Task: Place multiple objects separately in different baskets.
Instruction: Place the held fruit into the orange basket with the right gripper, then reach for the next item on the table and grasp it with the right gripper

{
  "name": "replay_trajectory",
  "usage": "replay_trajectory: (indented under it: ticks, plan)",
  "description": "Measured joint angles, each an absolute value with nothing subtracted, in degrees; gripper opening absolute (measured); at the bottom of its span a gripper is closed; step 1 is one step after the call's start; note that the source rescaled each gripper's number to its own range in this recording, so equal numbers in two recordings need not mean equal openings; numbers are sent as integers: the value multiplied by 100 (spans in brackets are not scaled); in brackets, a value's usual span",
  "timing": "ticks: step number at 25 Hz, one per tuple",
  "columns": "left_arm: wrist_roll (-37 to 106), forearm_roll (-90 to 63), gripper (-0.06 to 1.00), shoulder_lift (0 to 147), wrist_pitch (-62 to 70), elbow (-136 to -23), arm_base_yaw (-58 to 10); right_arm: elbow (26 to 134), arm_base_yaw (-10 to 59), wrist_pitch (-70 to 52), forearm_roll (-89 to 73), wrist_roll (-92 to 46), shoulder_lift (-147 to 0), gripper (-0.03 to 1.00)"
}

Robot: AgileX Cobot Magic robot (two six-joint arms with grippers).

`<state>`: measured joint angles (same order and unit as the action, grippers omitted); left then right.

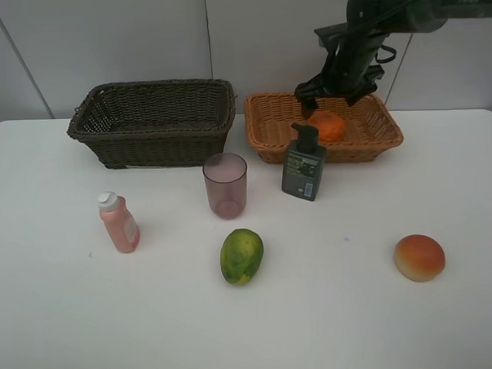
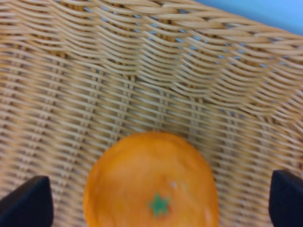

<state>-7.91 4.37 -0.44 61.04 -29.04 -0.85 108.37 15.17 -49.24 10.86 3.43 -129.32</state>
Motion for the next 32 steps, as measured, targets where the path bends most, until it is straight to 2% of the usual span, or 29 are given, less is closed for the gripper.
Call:
replay_trajectory:
  ticks: [5, 8, 13, 22, 32]
  plan:
    - [-791, 437, 100, -44, 6104, -2904, -85, 10801, 1524, -5693, 1097, 343, -12358, 99]
    - [-791, 437, 100, -44, 6104, -2904, -85, 10356, 1573, -5855, 1096, 412, -11881, 99]
    - [-791, 437, 100, -44, 6104, -2904, -85, 8806, 1593, -5790, 1096, 868, -10940, 100]
    - [-791, 437, 100, -44, 6104, -2904, -85, 6020, 1593, -4788, 1091, 1382, -9255, 100]
    - [-791, 437, 100, -44, 6104, -2904, -85, 4440, 1593, -4117, 1091, 1874, -8778, 100]
